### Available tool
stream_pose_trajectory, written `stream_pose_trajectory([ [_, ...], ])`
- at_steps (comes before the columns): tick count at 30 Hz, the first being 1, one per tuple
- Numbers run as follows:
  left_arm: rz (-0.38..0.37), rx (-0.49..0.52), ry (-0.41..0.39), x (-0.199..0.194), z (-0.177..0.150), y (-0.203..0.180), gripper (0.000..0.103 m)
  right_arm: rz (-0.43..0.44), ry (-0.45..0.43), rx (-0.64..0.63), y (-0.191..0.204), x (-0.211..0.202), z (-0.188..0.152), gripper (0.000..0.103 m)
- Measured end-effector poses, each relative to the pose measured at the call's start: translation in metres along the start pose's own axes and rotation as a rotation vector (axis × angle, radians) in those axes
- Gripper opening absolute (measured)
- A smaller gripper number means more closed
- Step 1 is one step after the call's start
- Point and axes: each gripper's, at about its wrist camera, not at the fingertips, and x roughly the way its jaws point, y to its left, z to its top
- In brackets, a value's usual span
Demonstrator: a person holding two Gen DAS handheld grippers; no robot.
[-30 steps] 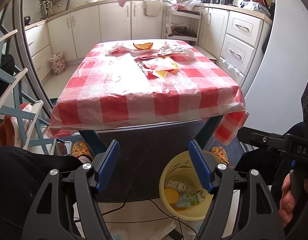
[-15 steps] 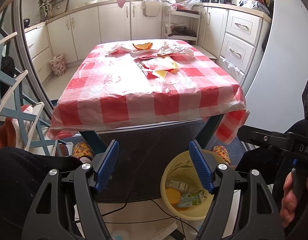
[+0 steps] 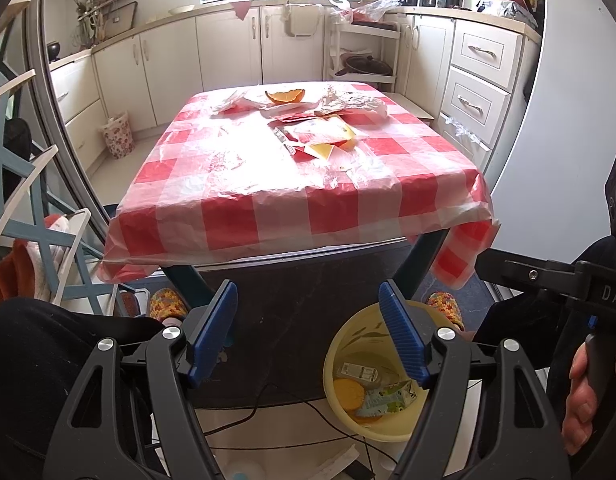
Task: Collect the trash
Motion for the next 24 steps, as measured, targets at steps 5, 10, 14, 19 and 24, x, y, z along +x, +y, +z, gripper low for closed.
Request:
stream_pose_trajectory([
  [5, -0.001, -0.001, 0.002, 0.0, 0.0, 0.0, 0.07, 0.005, -0.003, -0.002, 0.001, 0.0, 0.001, 0.077],
  [10, -0.04, -0.03, -0.022, 0.001, 0.021, 0.012, 0.074, 0.036, -0.023, 0.002, 0.003, -0.005, 0.023, 0.077],
  [14, -0.059, -0.053, -0.062, 0.014, 0.054, 0.024, 0.078, 0.006, -0.061, -0.073, 0.012, -0.005, 0.06, 0.078],
  [19, -0.079, -0.046, -0.067, 0.049, 0.09, 0.029, 0.081, -0.04, -0.066, -0.155, 0.02, 0.016, 0.117, 0.078],
  [24, -0.079, -0.058, -0.015, 0.101, 0.116, 0.032, 0.081, -0.064, -0.027, -0.193, 0.02, 0.057, 0.154, 0.078],
])
